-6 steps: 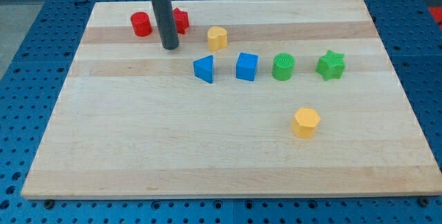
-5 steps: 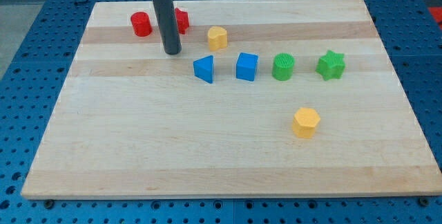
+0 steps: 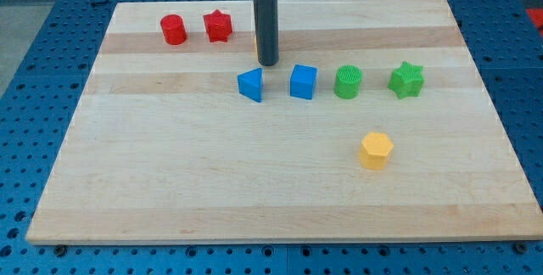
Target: Slide the yellow heart towards up
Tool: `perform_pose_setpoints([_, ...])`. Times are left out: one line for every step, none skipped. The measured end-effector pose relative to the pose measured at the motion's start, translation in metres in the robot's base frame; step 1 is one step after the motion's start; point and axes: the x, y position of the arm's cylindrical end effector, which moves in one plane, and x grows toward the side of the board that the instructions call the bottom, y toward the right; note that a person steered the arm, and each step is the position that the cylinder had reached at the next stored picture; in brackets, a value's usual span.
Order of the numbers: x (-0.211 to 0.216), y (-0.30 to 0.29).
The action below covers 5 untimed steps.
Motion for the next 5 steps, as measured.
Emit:
perform_pose_setpoints([-0.014,0.000])
perform_pose_setpoints([-0.028,0.000])
perform_pose_setpoints([-0.040,0.000])
perform_pose_setpoints([-0.046,0.000])
perform_pose_setpoints([-0.036,-0.012])
